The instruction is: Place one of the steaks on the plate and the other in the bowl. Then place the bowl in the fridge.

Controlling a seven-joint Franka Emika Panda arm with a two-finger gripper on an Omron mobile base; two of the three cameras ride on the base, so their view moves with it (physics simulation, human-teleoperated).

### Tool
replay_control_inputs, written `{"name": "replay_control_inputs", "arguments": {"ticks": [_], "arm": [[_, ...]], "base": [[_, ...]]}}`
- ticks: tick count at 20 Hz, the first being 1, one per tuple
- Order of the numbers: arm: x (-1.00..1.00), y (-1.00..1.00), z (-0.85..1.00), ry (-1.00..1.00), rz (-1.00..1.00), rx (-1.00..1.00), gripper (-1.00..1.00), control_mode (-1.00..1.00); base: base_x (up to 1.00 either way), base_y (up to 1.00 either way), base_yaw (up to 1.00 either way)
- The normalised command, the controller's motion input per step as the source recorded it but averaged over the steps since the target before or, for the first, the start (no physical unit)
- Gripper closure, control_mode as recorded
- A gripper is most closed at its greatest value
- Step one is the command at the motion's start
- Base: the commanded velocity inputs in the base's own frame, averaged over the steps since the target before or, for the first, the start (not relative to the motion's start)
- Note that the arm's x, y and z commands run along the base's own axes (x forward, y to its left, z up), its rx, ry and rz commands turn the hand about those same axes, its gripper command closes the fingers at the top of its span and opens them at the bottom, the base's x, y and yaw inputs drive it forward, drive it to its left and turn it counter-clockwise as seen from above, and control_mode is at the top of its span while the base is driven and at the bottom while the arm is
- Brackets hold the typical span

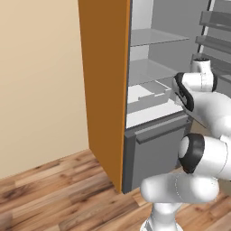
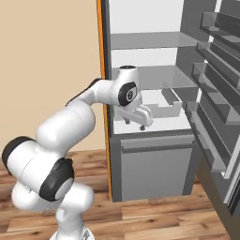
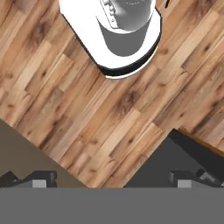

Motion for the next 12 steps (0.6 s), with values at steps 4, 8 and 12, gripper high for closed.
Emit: {"name": "replay_control_inputs", "arguments": {"ticks": [4, 8, 12], "arm": [[-0.45, 0.76, 0.23, -0.38, 0.42, -0.01, -1.0, -1.0], [-0.79, 0.83, 0.17, -0.29, 0.41, -0.11, -1.0, -1.0], [-0.58, 0.9, 0.19, 0.01, 0.4, -0.05, -1.0, -1.0]], "base": [[0.0, 0.0, 0.0], [0.0, 0.0, 0.0], [0.0, 0.0, 0.0]]}}
